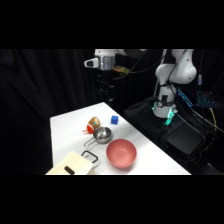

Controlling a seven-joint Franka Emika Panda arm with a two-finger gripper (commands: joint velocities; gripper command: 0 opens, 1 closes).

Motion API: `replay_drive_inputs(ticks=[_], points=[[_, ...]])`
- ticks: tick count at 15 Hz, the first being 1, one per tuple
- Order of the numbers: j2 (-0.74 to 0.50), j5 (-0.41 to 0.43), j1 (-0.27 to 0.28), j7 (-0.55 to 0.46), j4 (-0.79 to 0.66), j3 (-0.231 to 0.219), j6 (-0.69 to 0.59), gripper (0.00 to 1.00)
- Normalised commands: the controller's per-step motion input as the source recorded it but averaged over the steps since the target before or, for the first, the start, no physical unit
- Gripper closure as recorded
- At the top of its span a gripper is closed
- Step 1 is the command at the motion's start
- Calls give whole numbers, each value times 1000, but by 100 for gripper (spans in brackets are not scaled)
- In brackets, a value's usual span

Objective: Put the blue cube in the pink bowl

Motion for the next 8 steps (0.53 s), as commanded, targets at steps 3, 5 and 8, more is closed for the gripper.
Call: replay_drive_inputs(ticks=[3, 5, 8], points=[[-29, 20, -11, -34, -16, 2, -9, 0], [-119, 56, -24, -92, -91, -24, 5, 0], [-211, 72, -47, -109, -190, -47, 40, 0]])
